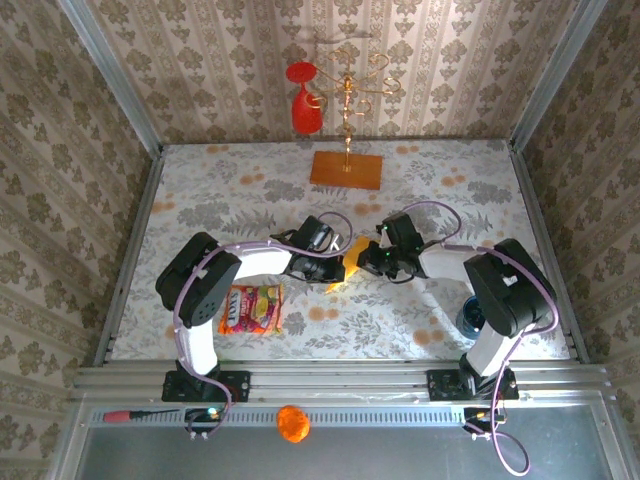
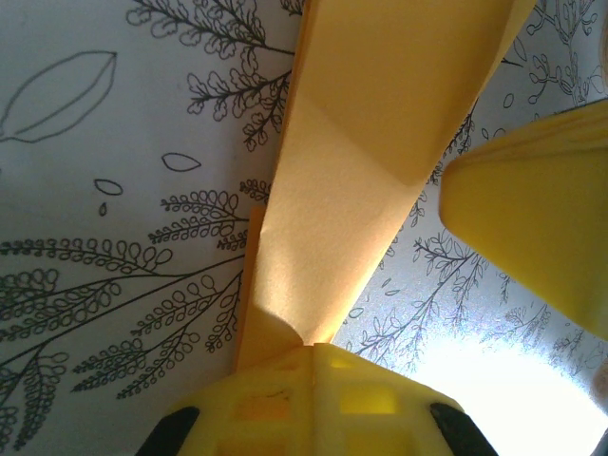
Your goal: Fold a paper plane with a square sheet of paper (pick it up from the middle)
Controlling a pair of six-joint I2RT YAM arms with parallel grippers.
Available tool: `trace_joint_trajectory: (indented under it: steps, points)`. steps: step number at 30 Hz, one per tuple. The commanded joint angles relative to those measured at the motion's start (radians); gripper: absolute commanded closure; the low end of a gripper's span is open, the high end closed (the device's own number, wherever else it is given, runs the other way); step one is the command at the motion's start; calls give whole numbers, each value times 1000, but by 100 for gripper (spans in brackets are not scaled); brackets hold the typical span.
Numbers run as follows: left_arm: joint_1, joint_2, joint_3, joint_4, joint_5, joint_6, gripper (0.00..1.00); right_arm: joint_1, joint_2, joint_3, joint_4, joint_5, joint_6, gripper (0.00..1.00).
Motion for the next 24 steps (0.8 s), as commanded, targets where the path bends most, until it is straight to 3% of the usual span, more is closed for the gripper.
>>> trace_joint_trajectory:
  steps: [1,11,24]
  points:
    - [-11,20,-16,-58,-6,3,100,9,30,43,29,-35,6,100]
    - [-10,-64,37,-115,24,31,97,7,125,92,-57,-10,-54,100]
    - [13,-80,-22,-69,65,18,95,7,185,150,-82,-114,-188,100]
